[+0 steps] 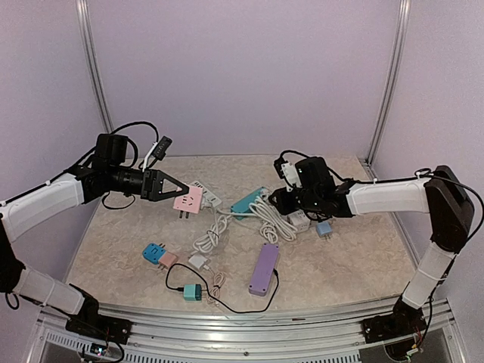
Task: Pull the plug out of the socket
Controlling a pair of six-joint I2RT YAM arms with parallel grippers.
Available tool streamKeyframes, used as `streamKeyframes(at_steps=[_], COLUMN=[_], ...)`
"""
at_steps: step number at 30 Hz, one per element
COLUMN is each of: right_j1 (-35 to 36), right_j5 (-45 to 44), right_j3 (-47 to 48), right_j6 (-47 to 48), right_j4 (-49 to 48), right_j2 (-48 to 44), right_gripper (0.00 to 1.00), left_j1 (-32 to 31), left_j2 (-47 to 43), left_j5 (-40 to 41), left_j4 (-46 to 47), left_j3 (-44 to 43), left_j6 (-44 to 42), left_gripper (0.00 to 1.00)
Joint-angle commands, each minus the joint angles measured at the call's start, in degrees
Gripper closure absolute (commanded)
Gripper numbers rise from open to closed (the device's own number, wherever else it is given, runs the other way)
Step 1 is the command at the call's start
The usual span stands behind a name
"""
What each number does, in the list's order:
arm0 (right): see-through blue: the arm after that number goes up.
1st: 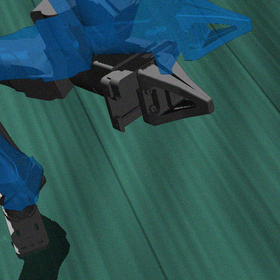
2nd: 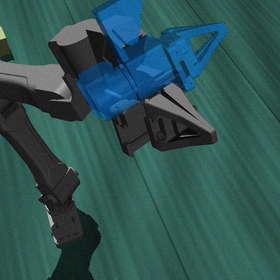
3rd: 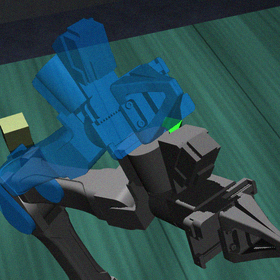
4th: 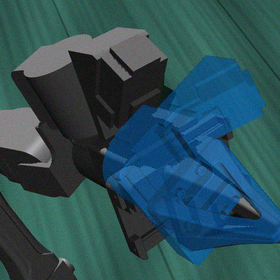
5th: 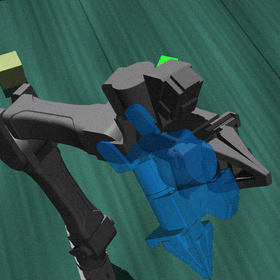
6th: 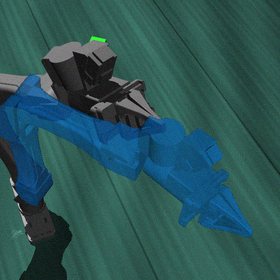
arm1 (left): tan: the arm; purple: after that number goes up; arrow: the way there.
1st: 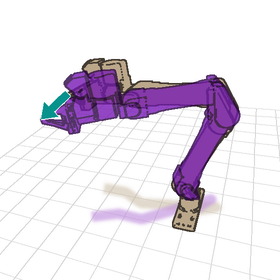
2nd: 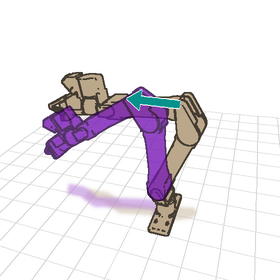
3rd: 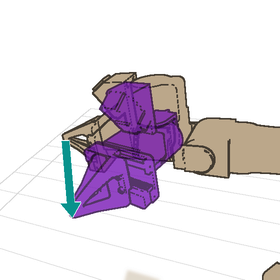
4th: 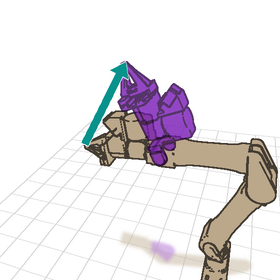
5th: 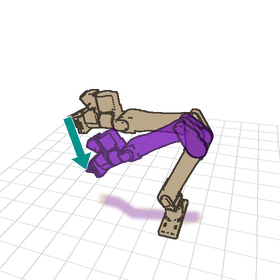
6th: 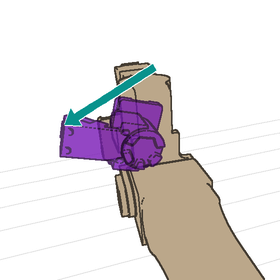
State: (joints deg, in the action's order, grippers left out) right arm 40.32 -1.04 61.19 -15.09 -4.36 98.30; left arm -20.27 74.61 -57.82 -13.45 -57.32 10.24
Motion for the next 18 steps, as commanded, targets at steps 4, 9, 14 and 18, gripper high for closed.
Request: streamKeyframes(at_steps=[4, 9, 14, 18], right_j1=[-1.1, -1.14, -1.08, 0.61], right_j5=[-0.25, -0.61, 3.14, 7.46], right_j3=[-2.12, -4.69, -8.86, -11.99], right_j6=[-0.55, -0.29, 1.25, 4.11], right_j4=[-3.88, -5.43, -9.48, -13.3], right_j2=[-0.81, -3.48, -9.45, -15.58], right_gripper=[0.58, 0.49, 0.45, 0.45], left_j1=[0.02, 0.04, 0.04, 0.05], left_j2=[-1.37, -1.4, -0.92, 0.28], left_j5=[-2.24, -2.12, -2.25, -2.69], left_j4=[3.52, 3.58, 3.99, 4.03], left_j3=[-0.25, -0.18, -0.16, -0.42], left_j6=[0.48, 0.48, 1.13, 1.5], left_gripper=[1.0, 1.0, 1.0, 1.0])
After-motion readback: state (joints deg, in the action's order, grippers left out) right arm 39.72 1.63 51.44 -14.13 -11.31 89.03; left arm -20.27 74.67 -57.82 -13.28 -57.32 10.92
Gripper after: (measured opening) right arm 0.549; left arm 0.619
